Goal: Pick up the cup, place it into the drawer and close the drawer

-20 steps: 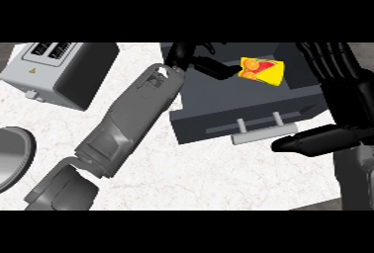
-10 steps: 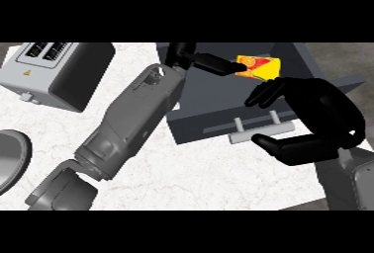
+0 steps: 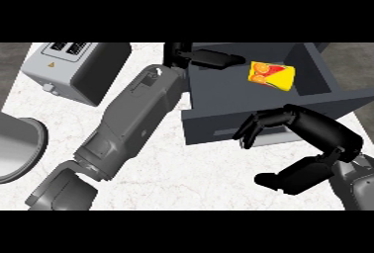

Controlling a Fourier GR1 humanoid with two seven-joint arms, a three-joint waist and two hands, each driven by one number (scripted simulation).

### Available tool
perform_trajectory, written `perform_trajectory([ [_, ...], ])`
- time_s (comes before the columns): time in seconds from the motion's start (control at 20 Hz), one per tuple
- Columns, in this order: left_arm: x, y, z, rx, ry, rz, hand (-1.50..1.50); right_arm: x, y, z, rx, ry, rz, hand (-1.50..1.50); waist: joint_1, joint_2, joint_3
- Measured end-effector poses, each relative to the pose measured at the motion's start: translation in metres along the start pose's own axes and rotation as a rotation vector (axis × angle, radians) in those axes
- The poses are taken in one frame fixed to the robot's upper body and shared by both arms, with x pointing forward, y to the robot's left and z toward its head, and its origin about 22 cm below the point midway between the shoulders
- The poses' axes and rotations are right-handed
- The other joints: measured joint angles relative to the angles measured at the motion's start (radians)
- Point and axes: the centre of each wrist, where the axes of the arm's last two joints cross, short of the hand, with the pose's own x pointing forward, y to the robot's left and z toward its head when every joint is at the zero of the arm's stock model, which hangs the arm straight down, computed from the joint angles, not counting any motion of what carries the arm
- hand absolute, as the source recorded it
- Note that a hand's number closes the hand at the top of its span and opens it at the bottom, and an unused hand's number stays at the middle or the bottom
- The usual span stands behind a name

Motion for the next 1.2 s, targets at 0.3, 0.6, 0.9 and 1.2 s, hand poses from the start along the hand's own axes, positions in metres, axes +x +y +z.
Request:
perform_trajectory([
  [0.3, -0.011, 0.009, 0.007, 0.028, -0.006, 0.051, -1.50, -0.023, 0.018, 0.002, -0.038, 0.171, 0.185, -1.50, 0.066, -0.008, 0.001],
  [0.6, -0.019, 0.020, 0.014, 0.043, -0.025, 0.109, -1.50, -0.079, 0.037, -0.014, -0.017, 0.314, 0.251, -1.50, 0.125, -0.014, 0.001],
  [0.9, -0.035, 0.040, 0.032, 0.052, -0.029, 0.137, -1.50, -0.136, 0.037, -0.029, 0.016, 0.425, 0.290, 1.50, 0.178, -0.015, 0.002],
  [1.2, -0.035, 0.065, 0.040, 0.044, -0.034, 0.160, -1.50, -0.166, 0.009, -0.039, -0.075, 0.427, 0.296, 1.50, 0.218, -0.010, 0.002],
])
